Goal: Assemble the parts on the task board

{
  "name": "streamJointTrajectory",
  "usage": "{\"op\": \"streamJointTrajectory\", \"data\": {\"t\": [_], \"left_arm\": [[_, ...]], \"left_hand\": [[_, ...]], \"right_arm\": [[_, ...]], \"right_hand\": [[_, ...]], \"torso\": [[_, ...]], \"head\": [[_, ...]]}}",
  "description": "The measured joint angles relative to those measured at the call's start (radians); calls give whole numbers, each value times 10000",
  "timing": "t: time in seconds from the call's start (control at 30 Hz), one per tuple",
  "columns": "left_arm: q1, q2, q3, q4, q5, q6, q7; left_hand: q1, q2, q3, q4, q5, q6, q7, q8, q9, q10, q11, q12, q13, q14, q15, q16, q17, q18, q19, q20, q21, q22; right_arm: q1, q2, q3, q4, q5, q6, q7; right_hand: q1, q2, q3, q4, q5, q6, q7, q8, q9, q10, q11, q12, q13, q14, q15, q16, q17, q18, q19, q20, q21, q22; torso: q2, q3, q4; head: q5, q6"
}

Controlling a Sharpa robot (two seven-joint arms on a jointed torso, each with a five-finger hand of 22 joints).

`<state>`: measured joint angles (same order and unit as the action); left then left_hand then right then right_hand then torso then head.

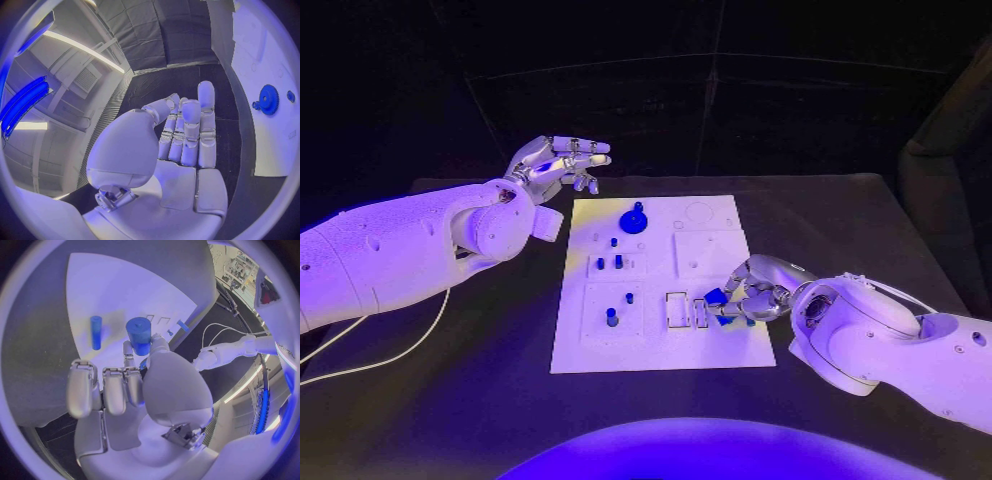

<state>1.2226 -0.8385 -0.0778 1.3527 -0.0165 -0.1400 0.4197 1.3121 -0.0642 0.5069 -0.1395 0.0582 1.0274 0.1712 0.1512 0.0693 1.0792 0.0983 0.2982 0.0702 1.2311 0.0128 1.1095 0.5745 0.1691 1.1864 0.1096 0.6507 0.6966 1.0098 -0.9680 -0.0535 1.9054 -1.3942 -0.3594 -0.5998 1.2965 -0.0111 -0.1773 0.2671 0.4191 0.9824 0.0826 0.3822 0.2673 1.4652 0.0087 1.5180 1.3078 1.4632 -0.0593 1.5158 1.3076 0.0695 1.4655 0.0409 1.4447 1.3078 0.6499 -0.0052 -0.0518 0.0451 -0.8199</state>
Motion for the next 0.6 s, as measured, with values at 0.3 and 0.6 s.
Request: {"op": "streamJointTrajectory", "data": {"t": [0.3,0.6], "left_arm": [[0,3,-2,8,0,8,-3],[0,8,-3,21,0,22,-7]], "left_hand": [[0,0,0,0,0,0,0,0,0,0,0,0,0,0,0,0,1,0,0,0,0,1],[0,0,-29,-29,0,0,0,41,0,0,0,0,0,0,0,0,-8,0,0,0,0,1]], "right_arm": [[3,327,0,75,497,-653,173],[4,1004,0,-298,801,-417,68]], "right_hand": [[-75,71,-77,77,76,76,-3,68,15,1,-1,0,0,36,-35,40,-1,0,0,0,38,-1],[-526,302,-362,216,-68,364,-75,193,110,-3,-144,-7,-1,32,-111,39,-2,0,-1,-75,44,-1]], "torso": [[11,1,7],[17,-5,13]], "head": [[36,3],[66,-33]]}}
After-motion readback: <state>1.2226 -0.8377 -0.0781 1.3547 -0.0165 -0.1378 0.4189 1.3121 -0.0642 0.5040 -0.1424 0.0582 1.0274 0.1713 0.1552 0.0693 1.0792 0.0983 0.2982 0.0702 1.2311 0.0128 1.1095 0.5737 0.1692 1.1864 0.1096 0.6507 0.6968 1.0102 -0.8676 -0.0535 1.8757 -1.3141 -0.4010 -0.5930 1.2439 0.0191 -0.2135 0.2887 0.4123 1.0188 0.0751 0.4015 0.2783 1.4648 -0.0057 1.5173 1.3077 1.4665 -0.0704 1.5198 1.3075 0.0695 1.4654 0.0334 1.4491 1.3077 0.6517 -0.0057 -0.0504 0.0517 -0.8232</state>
